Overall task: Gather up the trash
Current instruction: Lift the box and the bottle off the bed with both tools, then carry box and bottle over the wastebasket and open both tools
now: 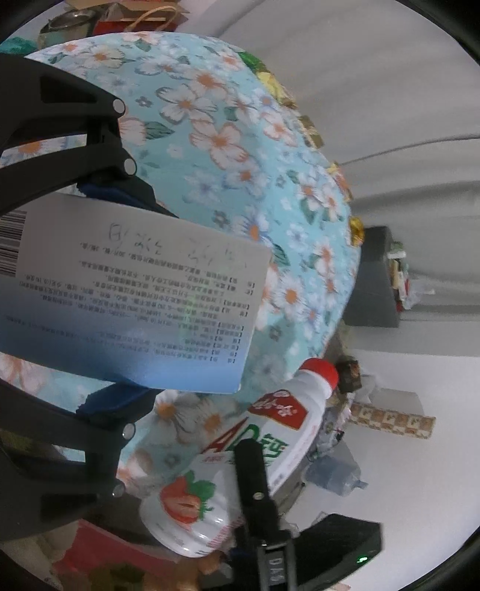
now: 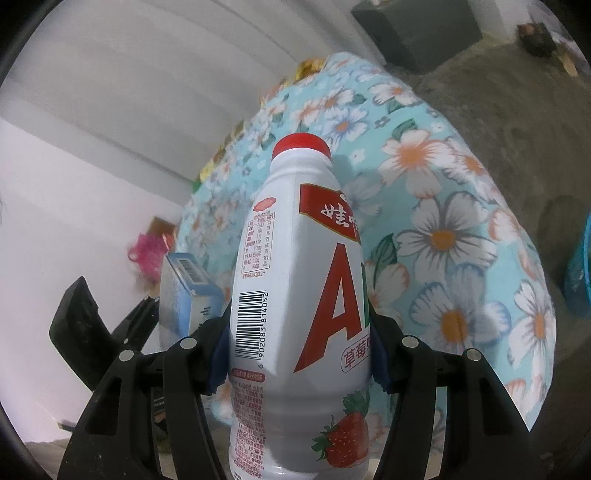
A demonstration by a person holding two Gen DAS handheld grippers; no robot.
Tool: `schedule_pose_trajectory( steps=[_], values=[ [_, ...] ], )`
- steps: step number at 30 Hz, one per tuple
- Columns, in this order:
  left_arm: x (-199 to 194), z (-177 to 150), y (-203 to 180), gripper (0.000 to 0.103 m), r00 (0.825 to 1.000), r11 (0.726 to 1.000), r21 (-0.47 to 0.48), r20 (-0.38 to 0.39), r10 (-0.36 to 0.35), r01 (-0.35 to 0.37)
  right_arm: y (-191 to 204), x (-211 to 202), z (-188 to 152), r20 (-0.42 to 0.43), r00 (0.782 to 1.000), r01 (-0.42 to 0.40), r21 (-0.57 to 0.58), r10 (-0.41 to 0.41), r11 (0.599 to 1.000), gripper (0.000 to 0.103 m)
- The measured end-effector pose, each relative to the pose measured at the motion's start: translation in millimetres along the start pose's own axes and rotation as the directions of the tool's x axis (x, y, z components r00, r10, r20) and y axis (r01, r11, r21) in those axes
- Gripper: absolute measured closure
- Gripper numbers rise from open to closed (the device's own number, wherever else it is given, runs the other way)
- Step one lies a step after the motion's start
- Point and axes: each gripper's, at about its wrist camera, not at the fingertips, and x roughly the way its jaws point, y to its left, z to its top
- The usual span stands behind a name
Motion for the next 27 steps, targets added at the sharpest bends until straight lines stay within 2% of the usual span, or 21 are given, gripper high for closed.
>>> schedule_pose_trajectory(
  steps=[3, 8, 12, 16, 19, 21, 22, 24, 26, 27],
  values=[
    [1, 13, -10, 0.028, 0.999, 0.999, 0.014, 0.002, -0.042, 0.042, -12, -17, -7, 0.047, 0.999, -0.027, 0.040, 0.026, 0.999, 0.047],
    [4, 43, -46, 0.028, 0.994, 0.990, 0.094, 0.015, -0.110, 0.109, -40, -52, -19, 0.132, 0.990, -0.057, 0.111, 0.042, 0.992, 0.047],
    [15, 70, -82, 0.028, 0.983, 0.972, 0.152, 0.001, -0.182, 0.180, -77, -90, -33, 0.237, 0.971, -0.079, 0.208, 0.029, 0.975, 0.047],
    [36, 98, -125, 0.028, 0.961, 0.939, 0.206, -0.043, -0.273, 0.276, -120, -130, -54, 0.337, 0.941, -0.096, 0.327, -0.021, 0.940, 0.047],
    [60, 123, -162, 0.028, 0.934, 0.906, 0.230, -0.103, -0.341, 0.356, -157, -159, -74, 0.408, 0.908, -0.104, 0.430, -0.091, 0.897, 0.047],
    [83, 141, -196, 0.028, 0.906, 0.879, 0.227, -0.168, -0.388, 0.419, -185, -179, -91, 0.441, 0.881, -0.092, 0.513, -0.170, 0.854, 0.047],
    [91, 146, -207, 0.028, 0.899, 0.873, 0.225, -0.188, -0.396, 0.432, -198, -185, -98, 0.447, 0.869, -0.083, 0.554, -0.211, 0.829, 0.047],
    [121, 162, -242, 0.028, 0.870, 0.851, 0.221, -0.259, -0.419, 0.475, -227, -195, -113, 0.454, 0.849, -0.096, 0.636, -0.271, 0.766, 0.047],
    [146, 170, -268, 0.028, 0.846, 0.839, 0.209, -0.316, -0.429, 0.503, -252, -198, -125, 0.454, 0.840, -0.127, 0.695, -0.296, 0.707, 0.047],
    [167, 174, -289, 0.028, 0.829, 0.832, 0.201, -0.360, -0.429, 0.518, -267, -198, -131, 0.448, 0.837, -0.138, 0.728, -0.313, 0.672, 0.047]
  ],
)
